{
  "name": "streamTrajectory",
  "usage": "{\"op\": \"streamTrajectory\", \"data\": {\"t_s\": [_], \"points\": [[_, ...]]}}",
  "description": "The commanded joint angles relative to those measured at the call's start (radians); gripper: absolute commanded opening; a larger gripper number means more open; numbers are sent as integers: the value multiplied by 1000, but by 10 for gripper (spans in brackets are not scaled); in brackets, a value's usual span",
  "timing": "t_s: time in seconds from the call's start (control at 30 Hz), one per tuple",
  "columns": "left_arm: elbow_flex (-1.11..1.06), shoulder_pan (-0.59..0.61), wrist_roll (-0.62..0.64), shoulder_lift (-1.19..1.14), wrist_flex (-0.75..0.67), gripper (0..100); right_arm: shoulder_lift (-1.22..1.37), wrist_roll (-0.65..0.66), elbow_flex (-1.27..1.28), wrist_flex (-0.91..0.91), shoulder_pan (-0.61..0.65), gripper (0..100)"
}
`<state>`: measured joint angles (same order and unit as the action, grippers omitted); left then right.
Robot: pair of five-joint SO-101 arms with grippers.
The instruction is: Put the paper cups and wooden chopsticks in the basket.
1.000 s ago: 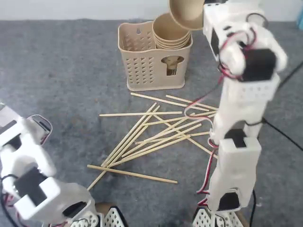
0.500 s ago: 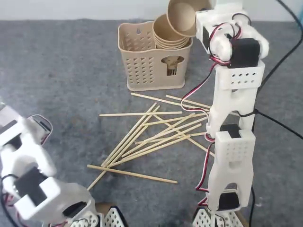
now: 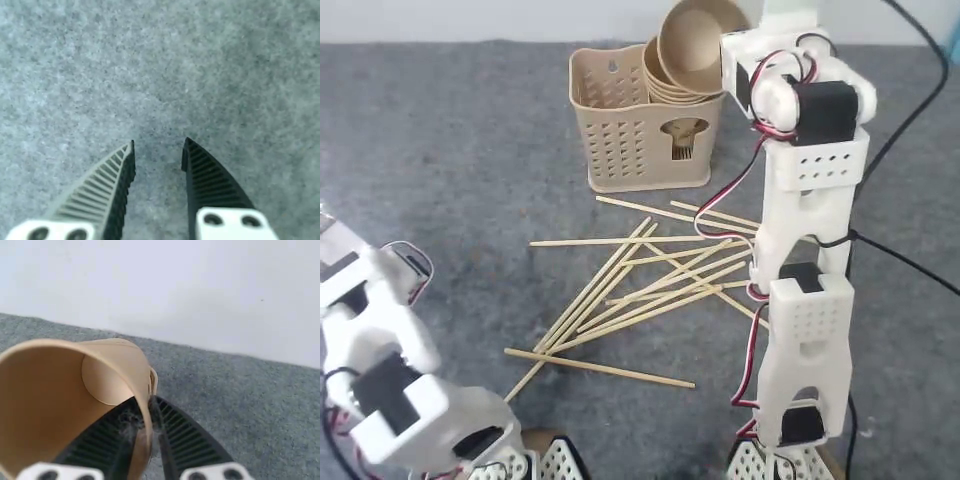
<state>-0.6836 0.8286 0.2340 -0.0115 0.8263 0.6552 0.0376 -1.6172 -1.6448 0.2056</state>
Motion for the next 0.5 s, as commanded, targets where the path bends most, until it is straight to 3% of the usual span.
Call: {"op": "streamTrajectory", "data": {"t_s": [0.0,0.47], "points": [[38,-8,-9,6,5,149,-47,-9,-49,5,16,6],[36,-9,-11,6,5,149,-44,-17,-41,1,64,6]]}}
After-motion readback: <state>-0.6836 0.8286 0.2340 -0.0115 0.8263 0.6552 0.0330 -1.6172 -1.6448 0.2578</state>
